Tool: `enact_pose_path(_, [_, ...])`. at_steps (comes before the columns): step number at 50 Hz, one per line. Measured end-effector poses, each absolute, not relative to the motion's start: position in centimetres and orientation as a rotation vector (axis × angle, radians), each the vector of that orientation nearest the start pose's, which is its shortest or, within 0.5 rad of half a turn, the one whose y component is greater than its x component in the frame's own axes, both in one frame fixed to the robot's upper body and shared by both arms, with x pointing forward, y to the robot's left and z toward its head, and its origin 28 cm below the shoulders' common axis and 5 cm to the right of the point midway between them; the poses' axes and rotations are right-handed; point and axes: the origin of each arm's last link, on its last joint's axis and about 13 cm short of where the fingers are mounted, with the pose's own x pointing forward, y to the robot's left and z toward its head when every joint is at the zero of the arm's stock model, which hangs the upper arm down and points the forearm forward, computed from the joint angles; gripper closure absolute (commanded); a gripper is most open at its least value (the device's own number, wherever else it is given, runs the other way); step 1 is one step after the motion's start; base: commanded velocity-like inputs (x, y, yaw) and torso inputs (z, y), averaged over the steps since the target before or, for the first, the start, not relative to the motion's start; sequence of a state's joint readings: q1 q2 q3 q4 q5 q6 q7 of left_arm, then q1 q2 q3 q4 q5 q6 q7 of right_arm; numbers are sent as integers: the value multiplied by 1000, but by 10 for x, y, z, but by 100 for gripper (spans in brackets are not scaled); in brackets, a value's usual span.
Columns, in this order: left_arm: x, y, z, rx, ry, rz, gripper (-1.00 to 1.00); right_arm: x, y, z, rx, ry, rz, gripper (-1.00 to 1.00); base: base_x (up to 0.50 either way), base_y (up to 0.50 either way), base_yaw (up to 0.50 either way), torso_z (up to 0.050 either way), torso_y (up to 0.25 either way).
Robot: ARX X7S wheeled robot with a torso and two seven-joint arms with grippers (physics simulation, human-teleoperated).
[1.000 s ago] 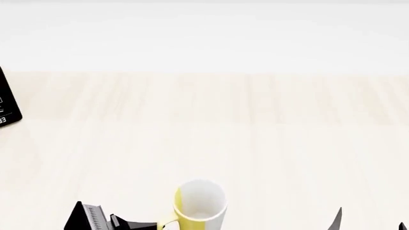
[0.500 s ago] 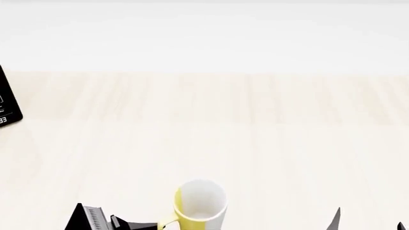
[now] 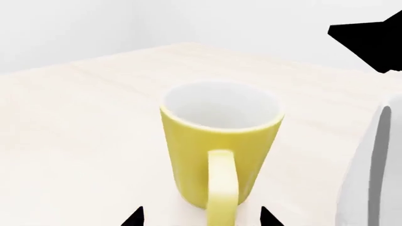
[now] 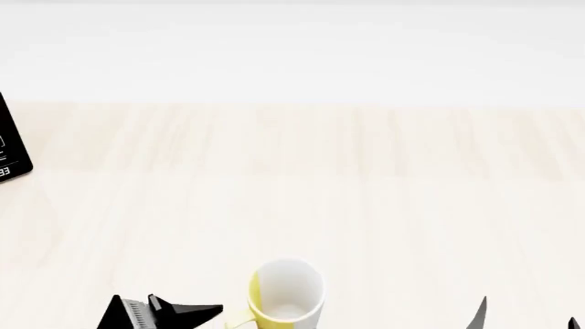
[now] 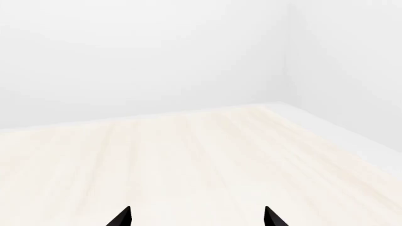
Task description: Put the yellow and white mug to the front of the white mug.
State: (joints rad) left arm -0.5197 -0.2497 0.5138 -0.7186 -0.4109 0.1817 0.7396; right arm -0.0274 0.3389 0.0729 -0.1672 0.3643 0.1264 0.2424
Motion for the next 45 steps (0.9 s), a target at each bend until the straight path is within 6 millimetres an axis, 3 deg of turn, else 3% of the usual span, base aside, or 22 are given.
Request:
enact_pose_path(13, [303, 230, -1, 5, 138, -947, -100, 205, -180, 52, 23, -26, -252, -100, 0, 0, 0, 0, 0])
enact_pose_path(45, [296, 240, 31, -237, -41, -998, -100, 206, -180, 51, 21, -23, -251, -100, 0, 0, 0, 0, 0])
